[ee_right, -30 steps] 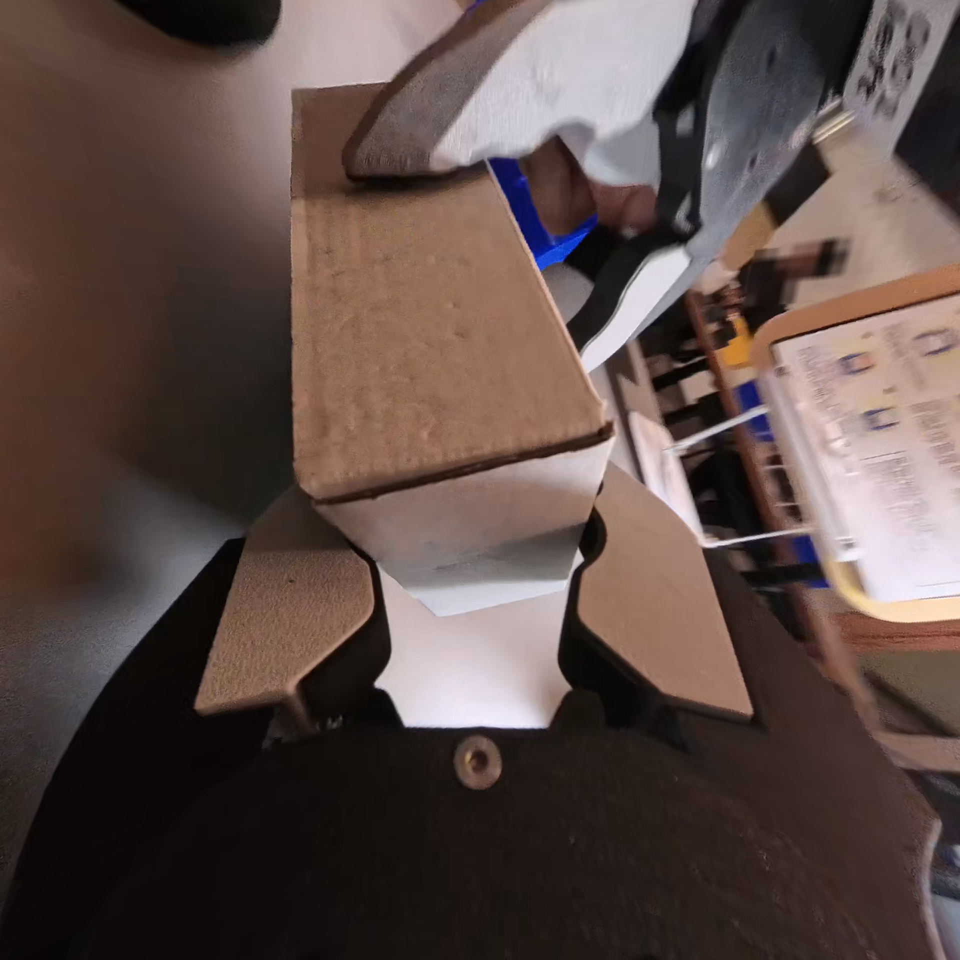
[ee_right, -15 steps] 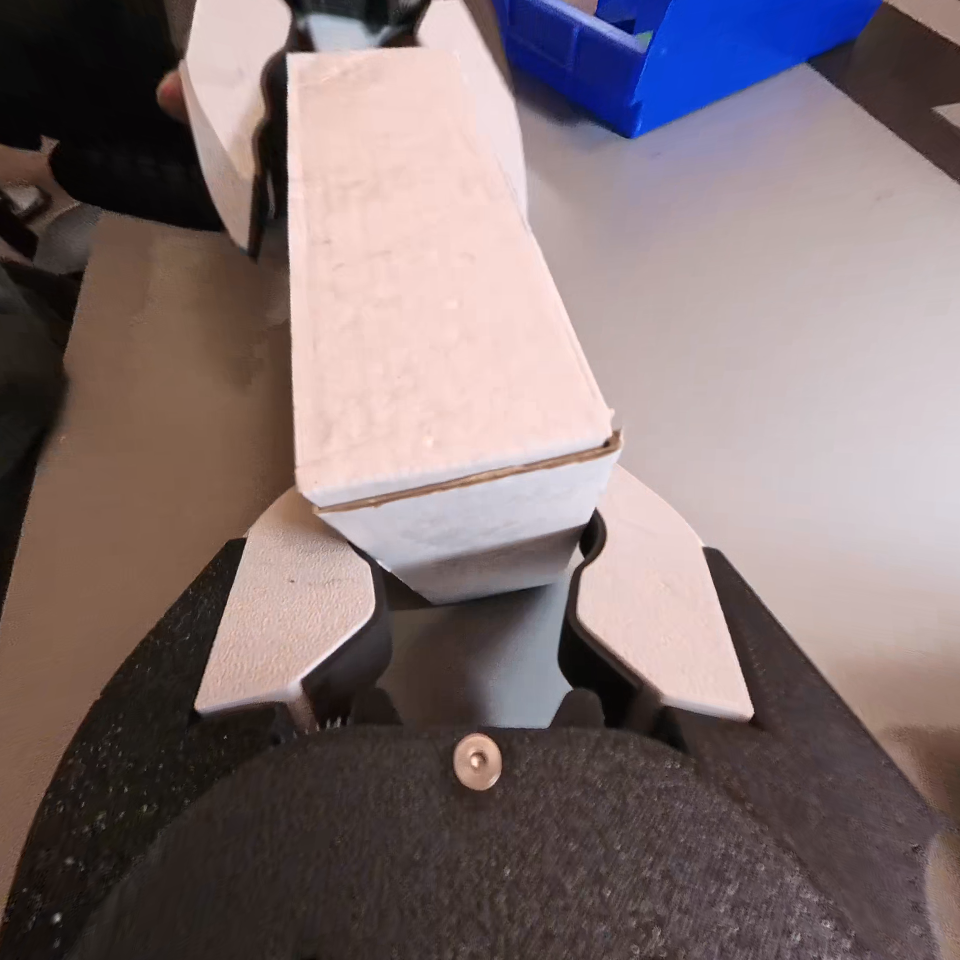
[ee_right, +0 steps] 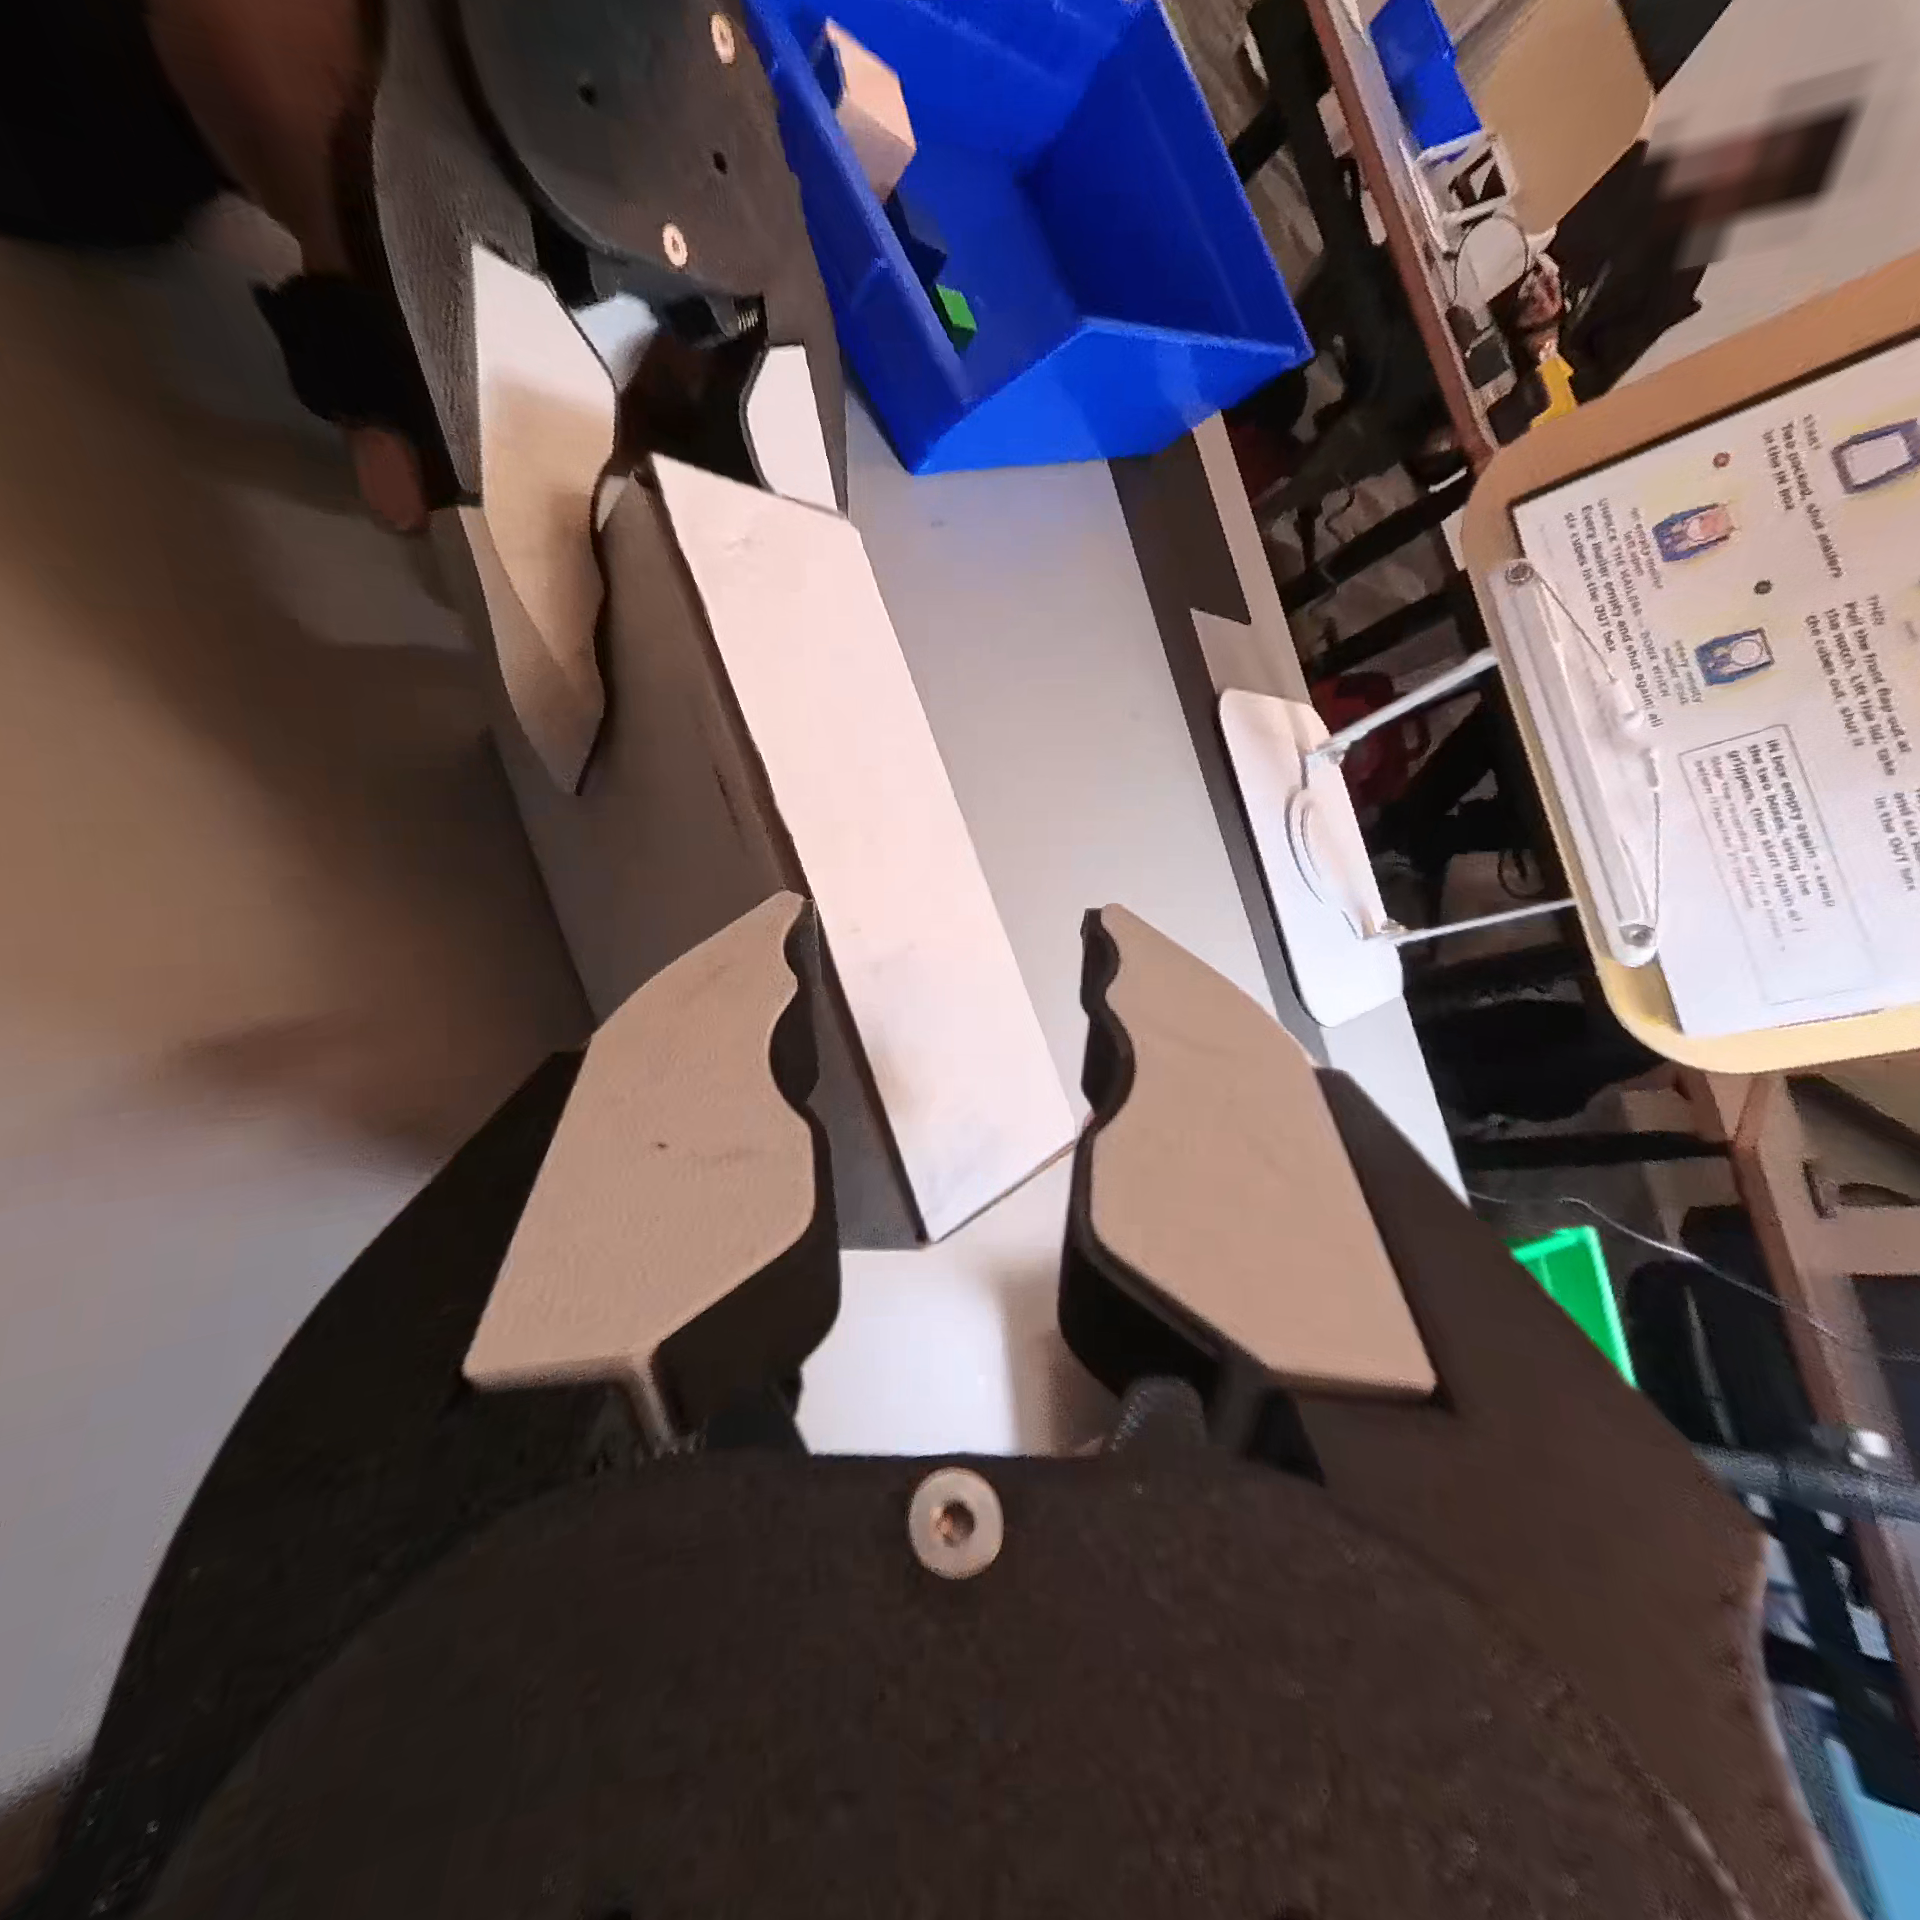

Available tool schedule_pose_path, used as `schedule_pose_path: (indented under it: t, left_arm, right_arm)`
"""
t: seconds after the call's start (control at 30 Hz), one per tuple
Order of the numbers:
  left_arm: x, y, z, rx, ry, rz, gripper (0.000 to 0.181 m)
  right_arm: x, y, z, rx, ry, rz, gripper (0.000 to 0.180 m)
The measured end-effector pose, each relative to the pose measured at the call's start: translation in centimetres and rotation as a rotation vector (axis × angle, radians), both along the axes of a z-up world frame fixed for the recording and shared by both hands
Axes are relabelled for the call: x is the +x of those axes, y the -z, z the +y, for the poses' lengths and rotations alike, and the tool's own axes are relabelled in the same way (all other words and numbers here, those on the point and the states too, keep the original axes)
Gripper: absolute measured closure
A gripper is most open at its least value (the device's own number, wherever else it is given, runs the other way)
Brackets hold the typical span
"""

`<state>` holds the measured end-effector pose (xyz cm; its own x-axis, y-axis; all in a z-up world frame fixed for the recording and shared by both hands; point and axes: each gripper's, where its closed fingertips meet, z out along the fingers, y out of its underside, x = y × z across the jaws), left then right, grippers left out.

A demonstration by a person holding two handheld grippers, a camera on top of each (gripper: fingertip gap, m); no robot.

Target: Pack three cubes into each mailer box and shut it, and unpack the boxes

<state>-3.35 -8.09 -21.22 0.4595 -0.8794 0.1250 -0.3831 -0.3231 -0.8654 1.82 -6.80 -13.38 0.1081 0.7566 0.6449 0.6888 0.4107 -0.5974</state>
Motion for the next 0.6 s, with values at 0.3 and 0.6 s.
schedule_pose_path:
  t: [0.3,0.6]
  left_arm:
    - [-0.4,0.3,-0.2,-0.015,-0.013,0.085,0.110]
    - [-0.2,0.3,-1.0,0.054,0.033,0.153,0.110]
  right_arm:
    - [-1.3,0.1,-0.2,0.322,-0.010,-0.191,0.145]
    - [-3.5,1.1,0.1,0.455,-0.079,-0.296,0.175]
